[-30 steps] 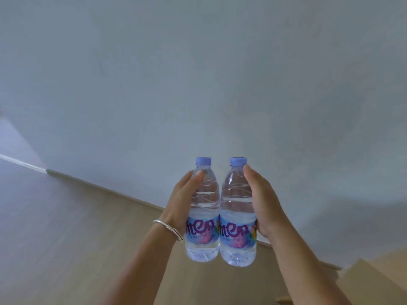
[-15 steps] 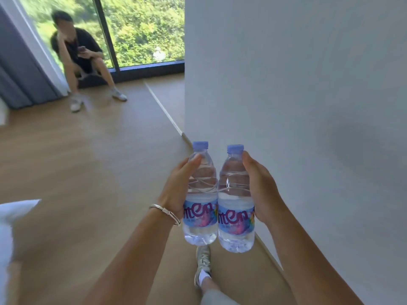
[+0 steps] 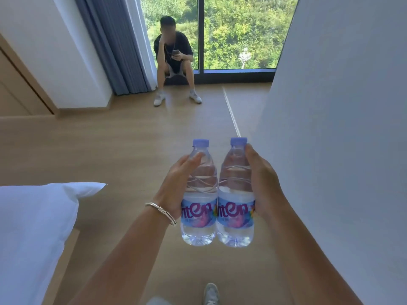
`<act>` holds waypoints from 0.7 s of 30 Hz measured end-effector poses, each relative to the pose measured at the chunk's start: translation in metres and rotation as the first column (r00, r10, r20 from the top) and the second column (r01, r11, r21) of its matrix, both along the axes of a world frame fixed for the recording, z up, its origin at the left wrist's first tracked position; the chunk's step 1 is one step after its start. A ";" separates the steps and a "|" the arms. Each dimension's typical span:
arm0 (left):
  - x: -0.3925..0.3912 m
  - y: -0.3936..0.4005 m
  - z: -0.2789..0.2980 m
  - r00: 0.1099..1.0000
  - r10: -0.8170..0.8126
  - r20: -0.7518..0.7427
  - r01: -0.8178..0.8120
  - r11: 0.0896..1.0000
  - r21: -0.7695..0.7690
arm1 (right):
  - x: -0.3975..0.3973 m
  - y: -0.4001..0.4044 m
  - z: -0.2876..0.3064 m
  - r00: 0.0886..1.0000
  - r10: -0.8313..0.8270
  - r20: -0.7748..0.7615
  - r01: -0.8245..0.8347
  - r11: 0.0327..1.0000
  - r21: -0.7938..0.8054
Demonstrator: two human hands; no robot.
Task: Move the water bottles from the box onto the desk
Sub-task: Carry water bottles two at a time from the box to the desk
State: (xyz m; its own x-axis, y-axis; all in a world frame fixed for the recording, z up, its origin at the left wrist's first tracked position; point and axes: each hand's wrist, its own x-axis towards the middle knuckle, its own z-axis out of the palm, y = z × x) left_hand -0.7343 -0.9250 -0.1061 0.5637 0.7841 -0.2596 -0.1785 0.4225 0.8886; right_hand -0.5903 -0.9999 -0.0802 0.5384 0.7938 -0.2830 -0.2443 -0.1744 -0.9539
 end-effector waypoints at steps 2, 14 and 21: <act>0.001 0.025 0.001 0.999 0.049 0.010 -0.049 0.999 -0.014 | 0.004 0.034 0.002 0.999 0.049 0.001 -0.049 0.999 -0.005; -0.049 0.225 -0.016 0.952 0.303 0.041 -0.297 0.948 -0.115 | -0.039 0.270 -0.005 0.948 0.318 0.002 -0.318 0.947 -0.049; -0.091 0.381 -0.008 0.916 0.395 0.070 -0.389 0.917 -0.090 | -0.083 0.436 0.007 0.934 0.355 0.039 -0.352 0.934 -0.058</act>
